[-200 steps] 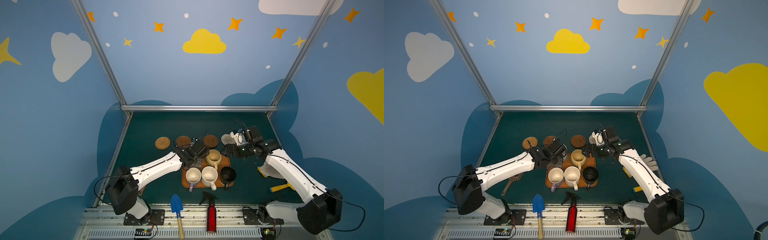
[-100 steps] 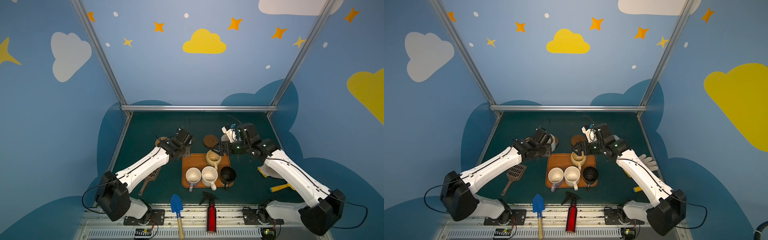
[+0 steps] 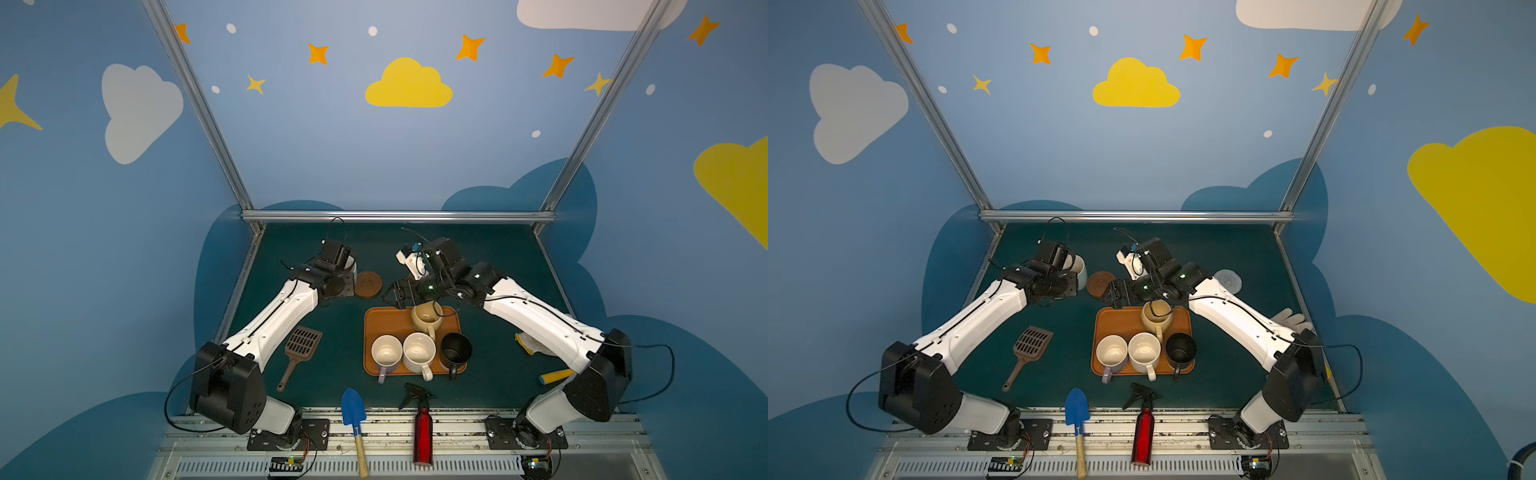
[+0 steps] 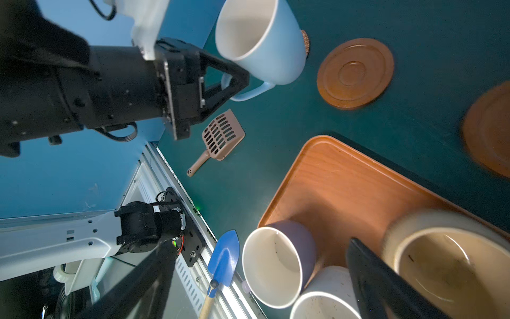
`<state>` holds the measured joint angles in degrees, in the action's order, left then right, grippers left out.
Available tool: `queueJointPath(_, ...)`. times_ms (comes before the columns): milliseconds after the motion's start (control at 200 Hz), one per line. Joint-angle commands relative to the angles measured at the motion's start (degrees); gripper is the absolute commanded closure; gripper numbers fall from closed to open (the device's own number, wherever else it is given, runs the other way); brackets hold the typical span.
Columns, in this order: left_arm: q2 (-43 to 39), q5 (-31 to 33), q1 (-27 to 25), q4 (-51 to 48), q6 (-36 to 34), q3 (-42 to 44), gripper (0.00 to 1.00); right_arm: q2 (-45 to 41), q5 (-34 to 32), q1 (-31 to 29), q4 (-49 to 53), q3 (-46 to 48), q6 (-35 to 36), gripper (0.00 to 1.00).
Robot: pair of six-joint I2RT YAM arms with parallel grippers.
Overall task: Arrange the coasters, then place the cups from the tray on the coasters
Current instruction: 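Carry the white mug onto the rattan coaster with the left gripper while the right hovers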
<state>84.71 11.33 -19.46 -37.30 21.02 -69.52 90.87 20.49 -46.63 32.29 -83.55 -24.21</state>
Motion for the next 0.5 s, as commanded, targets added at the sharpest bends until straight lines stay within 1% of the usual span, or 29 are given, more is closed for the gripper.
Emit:
queueJointPath(0, 1.4, -0.3, 2.6, 4.3, -5.7, -1.9, 0.96, 2.7, -0.2, -1.1, -0.6, -3.2, -0.5, 0.04)
queueJointPath(100, 2.1, 0.1, 4.7, 5.2, -7.5, -1.2, 0.96, 4.0, -0.1, -1.8, -0.5, -3.6, -0.6, 0.04)
queueJointPath(250, 2.7, -2.2, 8.5, 8.3, -7.9, 1.1, 0.96, 4.7, -0.1, -1.8, -0.9, -2.2, -0.4, 0.04)
queueJointPath(405, 3.6, -3.2, 10.1, 9.5, -8.7, 2.4, 0.97, 5.5, -0.1, -1.9, -0.8, -1.9, 0.0, 0.04)
queueJointPath(496, 3.9, -2.4, 10.8, 9.3, -9.5, 3.1, 0.97, 6.3, -0.1, -1.8, -0.7, -2.5, -0.3, 0.04)
